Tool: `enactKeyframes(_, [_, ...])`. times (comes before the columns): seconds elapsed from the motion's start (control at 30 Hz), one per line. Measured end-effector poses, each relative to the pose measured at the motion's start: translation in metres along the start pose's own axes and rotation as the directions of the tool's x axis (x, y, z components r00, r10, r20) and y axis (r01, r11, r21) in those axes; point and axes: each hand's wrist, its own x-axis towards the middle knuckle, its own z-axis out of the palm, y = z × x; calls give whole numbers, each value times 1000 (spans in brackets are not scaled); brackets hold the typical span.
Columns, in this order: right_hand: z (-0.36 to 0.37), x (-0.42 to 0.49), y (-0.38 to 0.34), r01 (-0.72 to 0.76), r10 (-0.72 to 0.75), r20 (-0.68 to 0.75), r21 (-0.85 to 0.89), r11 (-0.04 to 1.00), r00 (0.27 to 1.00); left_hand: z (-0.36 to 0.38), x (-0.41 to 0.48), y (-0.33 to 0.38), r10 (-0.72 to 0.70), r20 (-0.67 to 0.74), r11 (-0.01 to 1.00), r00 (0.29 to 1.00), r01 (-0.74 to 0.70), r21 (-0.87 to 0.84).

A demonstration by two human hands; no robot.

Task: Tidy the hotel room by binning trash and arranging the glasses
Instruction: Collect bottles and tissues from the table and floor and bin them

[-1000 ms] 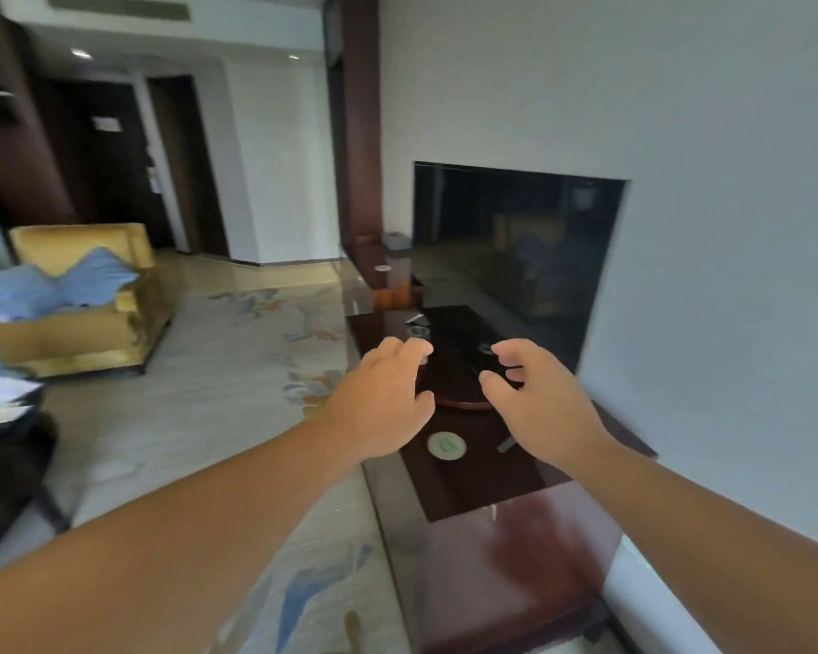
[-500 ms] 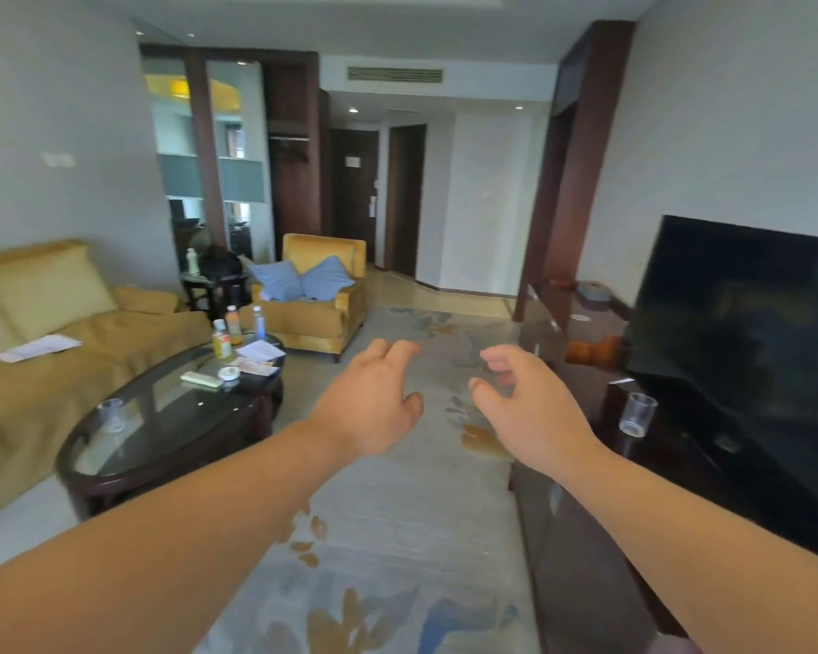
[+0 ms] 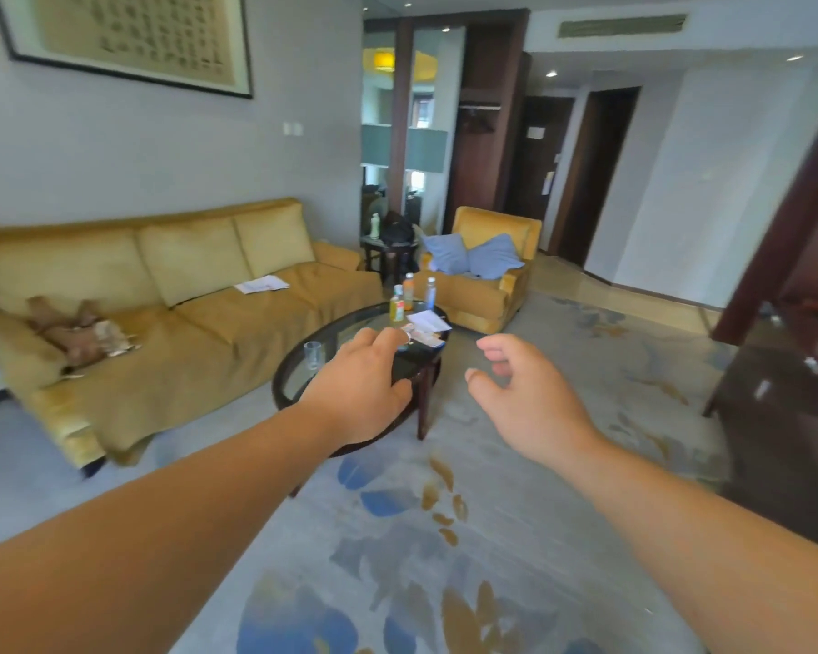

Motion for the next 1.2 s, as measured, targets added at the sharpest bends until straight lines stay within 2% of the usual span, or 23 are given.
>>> enactKeyframes(0.2, [60,50,-14,100,-110,128,79,992,986,-6,5,-62,-196,-48,978,979,199,60])
enactKeyframes(0.5, [116,130,-20,207,-256,258,203,957,932,-23,36,-115,-405,-175,894,897,429,131])
enactKeyframes(0.77, [189,180,-38,251,-325,353,240,938,877,-14,58,-184,-493,-189,846,849,519,126])
enactKeyframes(1.2, [361,270,-117,208,-280,469,199,957,837,-41,116,-386,-560,-134,815,818,573,90])
